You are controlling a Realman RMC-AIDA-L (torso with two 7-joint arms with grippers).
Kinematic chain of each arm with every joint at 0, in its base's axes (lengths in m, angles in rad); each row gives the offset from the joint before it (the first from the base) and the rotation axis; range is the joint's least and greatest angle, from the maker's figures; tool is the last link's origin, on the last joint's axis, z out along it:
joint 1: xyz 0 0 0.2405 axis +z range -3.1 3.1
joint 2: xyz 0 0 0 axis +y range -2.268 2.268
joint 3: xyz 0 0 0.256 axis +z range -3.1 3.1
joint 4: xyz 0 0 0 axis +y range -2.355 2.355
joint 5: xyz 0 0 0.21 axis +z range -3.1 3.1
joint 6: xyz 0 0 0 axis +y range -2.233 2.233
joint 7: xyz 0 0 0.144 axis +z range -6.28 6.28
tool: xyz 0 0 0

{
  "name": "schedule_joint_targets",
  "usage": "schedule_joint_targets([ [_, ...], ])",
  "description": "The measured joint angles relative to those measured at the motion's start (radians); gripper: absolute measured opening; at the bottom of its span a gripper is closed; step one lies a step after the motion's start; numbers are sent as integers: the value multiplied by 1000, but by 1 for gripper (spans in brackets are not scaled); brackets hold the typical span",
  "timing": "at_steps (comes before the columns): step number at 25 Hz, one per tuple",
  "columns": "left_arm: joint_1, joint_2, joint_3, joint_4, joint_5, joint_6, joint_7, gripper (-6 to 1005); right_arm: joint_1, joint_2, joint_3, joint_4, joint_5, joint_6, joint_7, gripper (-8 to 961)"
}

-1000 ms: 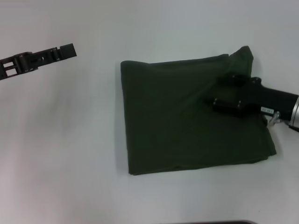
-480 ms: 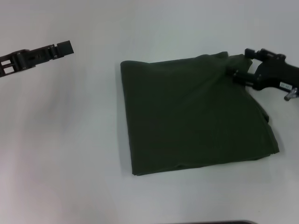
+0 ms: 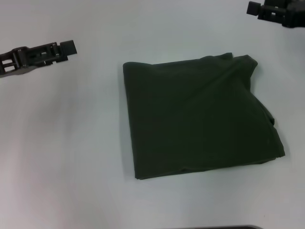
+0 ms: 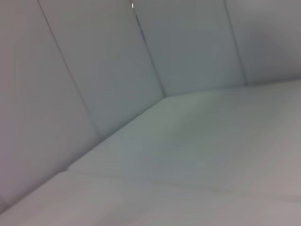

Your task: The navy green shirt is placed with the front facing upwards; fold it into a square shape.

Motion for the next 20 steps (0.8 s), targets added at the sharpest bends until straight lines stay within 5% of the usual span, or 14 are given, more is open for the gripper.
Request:
schedule_joint_targets([
  [5,-37,64,253,0,31,-13,-327,838,64,-61,-72,-69,-67,-155,381,849],
  [11,-141,75,324,-47,216,-32,-511,839,120,-95,-80,-79,-161,-267,544,837],
  [17,-194,54,329,-125,303,-79,-558,839,140,-101,-79,-78,-247,-286,569,838],
  [20,-199,18,336,-138,304,-127,-571,839,141,-102,-82,-78,-266,-290,569,838],
])
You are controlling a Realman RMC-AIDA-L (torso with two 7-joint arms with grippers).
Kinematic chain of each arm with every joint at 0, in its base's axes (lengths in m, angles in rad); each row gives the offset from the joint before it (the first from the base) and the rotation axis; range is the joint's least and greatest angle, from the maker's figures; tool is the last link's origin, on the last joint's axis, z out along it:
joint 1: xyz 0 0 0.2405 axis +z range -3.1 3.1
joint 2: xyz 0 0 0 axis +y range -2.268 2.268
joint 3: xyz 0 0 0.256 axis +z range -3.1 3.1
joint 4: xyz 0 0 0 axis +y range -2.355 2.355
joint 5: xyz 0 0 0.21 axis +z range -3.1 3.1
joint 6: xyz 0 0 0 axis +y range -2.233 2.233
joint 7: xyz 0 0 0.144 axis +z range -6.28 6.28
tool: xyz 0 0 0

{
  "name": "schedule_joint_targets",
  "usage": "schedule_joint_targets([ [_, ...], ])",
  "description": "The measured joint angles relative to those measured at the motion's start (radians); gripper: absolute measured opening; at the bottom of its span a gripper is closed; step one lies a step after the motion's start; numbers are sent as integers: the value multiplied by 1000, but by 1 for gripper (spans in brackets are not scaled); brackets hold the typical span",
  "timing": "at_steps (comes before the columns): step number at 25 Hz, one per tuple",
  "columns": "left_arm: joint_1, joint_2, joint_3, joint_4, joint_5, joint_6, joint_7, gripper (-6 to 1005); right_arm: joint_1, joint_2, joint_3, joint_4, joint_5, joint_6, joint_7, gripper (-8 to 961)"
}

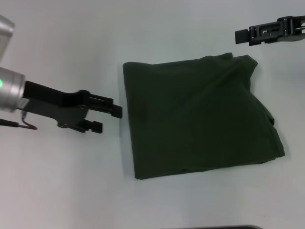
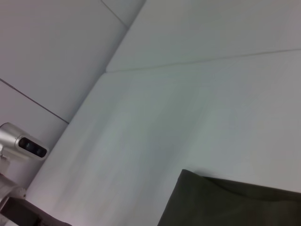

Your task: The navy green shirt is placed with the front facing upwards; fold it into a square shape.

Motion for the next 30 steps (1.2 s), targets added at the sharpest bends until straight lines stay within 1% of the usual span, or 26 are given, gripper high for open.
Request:
schedule_joint_targets([
  [3,-5,-25,3,-8,1,-32,-2,838,0,-1,0,1,-4,-1,-1,838],
  [5,-10,-36,4,-25,2,-60,-2,838,-2,-2,-1,1,-4,-4,-2,838],
  [8,-23,-44,11,-61,2,-94,-1,838,-6,-2,-1,1,-5,-12,-5,838],
  [11,-35,-55,37,-84,3,-123,-1,839,-10,-2,1,2,-5,-15,-6,838],
  [18,-55,-67,49,-112,4,-156,-1,838,-14,-2,4,3,-5,-19,-8,837],
  [21,-64,-78,52,-121,5,-164,4,838,-14,-2,6,3,-5,-19,-8,837],
  [27,-83,-106,91,-125,6,-194,4,839,-13,-2,5,3,-4,-19,-8,837],
  [30,-93,-112,122,-118,9,-201,14,838,-13,-2,7,9,-4,-19,-10,838],
])
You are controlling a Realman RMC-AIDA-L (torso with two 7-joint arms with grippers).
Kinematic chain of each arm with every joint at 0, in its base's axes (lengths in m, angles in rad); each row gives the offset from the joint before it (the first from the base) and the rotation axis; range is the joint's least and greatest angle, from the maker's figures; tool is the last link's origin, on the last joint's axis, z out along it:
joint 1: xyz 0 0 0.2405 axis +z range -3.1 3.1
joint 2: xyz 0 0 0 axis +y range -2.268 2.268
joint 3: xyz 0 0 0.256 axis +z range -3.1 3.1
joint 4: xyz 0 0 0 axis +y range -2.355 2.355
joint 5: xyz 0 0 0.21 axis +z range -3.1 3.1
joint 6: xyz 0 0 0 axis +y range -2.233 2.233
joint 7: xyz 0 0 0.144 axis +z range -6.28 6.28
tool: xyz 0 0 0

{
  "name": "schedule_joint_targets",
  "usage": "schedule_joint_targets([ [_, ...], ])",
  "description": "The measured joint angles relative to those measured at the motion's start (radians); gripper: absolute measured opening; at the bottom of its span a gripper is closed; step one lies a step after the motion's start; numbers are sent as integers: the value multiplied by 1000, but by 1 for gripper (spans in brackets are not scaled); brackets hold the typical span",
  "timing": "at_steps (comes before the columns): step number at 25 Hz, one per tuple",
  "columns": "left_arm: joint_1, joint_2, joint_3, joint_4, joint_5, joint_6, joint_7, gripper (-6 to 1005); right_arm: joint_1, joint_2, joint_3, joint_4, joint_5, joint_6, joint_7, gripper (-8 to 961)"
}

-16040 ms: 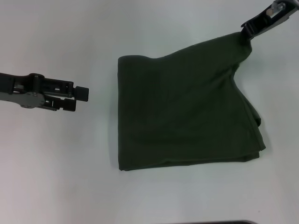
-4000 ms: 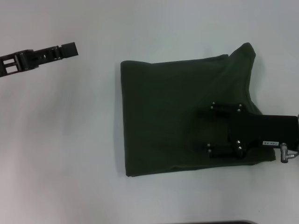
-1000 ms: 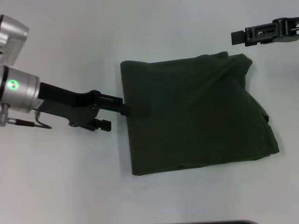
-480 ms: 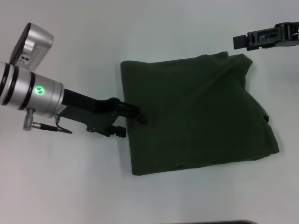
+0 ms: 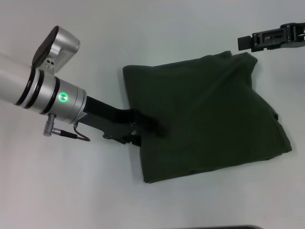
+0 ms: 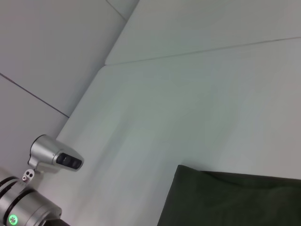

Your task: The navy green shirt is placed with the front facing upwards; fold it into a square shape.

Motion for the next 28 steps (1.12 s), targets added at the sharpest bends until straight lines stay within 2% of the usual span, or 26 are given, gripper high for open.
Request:
schedule_joint_targets([
  [1,-1,0,12,7,0,-1,4,838,0,0,0,4,0,0,-3,838],
  [7,-9,-3,46,13,-1,-1,4,687,-1,-1,2,16,2,-2,-10,838],
  [17,-15,-10,48,15,-4,-1,3,480,0,-2,4,17,5,-4,-5,839],
  [20,-15,-10,46,17,-4,5,4,250,0,-2,4,17,5,-4,-4,839],
  [21,-15,-10,46,17,-4,9,6,226,0,-2,4,17,6,-4,-4,839],
  [25,-4,-2,45,25,-1,31,10,132,0,-1,4,17,5,-3,-4,838],
  [28,27,17,45,45,3,38,3,132,-1,-2,7,17,3,-1,-4,838],
])
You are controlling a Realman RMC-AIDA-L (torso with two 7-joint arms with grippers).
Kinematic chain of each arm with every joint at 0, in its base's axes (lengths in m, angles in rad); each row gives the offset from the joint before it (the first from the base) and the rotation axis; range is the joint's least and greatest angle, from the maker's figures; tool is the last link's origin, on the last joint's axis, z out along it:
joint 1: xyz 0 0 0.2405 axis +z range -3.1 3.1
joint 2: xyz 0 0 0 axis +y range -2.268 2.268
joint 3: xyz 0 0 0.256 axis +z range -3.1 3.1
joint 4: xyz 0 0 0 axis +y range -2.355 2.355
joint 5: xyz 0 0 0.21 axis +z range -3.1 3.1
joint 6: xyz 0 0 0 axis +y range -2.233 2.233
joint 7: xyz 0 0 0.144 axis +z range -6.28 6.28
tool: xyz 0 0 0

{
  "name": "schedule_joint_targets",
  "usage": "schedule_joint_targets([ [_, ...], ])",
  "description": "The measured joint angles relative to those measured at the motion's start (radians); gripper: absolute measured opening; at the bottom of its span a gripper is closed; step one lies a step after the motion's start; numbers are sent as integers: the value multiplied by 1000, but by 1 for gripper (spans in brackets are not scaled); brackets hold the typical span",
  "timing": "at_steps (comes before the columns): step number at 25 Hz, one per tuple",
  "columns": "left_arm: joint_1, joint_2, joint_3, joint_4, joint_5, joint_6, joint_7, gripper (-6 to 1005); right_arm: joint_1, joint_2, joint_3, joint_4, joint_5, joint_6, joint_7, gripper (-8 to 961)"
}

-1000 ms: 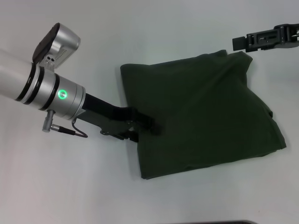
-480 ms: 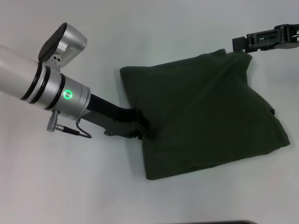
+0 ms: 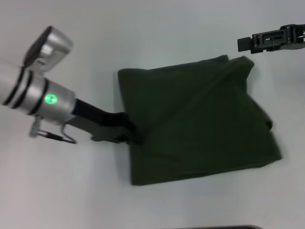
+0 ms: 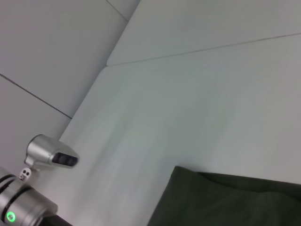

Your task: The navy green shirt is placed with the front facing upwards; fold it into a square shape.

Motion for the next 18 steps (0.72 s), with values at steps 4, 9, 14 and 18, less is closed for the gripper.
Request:
schedule_joint_targets([
  [4,59,46,-16,43,-4,17,-14,133,-3,0,7,1,-1,1,2,838],
  [9,119,90,-64,103,0,72,-20,133,-3,0,9,11,-1,4,6,838],
  [14,170,101,-100,172,2,121,-20,134,3,-4,16,15,-2,5,8,838],
  [18,186,112,-140,179,13,130,-9,134,5,-5,24,15,-3,6,8,838],
])
